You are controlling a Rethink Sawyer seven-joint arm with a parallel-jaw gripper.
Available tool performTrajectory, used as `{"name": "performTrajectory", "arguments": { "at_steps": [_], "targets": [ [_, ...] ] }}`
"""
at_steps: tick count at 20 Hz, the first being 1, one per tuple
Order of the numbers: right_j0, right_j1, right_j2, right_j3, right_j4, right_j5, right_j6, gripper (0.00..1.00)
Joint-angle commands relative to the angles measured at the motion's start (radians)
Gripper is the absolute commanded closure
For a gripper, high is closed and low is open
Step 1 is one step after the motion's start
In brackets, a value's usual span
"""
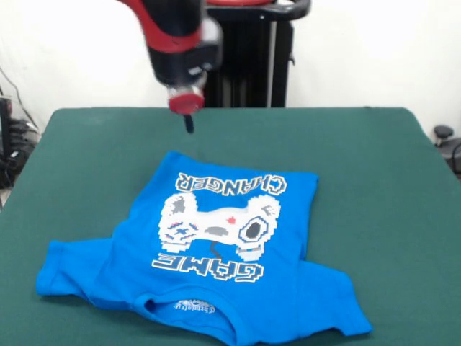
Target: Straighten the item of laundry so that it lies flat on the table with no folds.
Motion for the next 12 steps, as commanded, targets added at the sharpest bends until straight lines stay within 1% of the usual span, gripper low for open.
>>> {"name": "performTrajectory", "arguments": {
  "at_steps": [1, 4, 6, 8, 10, 11, 12],
  "targets": [
    [-0.059, -0.055, 0.175, 0.062, 0.014, 0.201, -0.127, 0.00],
    [-0.064, -0.064, 0.192, 0.070, 0.010, 0.187, -0.115, 0.00],
    [-0.072, -0.072, 0.206, 0.079, 0.004, 0.142, -0.117, 0.00],
    [-0.064, -0.072, 0.201, 0.081, -0.034, -0.004, -0.110, 0.00],
    [-0.090, -0.060, 0.232, 0.086, -0.056, -0.167, -0.126, 0.00],
    [-0.102, -0.059, 0.249, 0.085, -0.062, -0.226, -0.131, 0.00],
    [-0.107, -0.058, 0.258, 0.075, -0.068, -0.256, -0.125, 0.00]
  ]
}}
